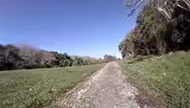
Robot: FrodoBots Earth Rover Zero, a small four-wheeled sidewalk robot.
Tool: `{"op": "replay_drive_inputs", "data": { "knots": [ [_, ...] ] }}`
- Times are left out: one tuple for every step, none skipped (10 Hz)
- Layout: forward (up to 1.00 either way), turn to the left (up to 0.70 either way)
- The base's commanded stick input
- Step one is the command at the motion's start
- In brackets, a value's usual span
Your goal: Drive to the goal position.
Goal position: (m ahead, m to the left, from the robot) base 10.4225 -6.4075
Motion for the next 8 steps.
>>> {"op": "replay_drive_inputs", "data": {
  "knots": [
    [0.50, -0.16],
    [0.50, -0.24],
    [0.50, -0.15],
    [0.50, -0.07],
    [0.50, 0.00],
    [0.50, 0.00],
    [0.50, 0.00],
    [0.50, 0.00]
  ]
}}
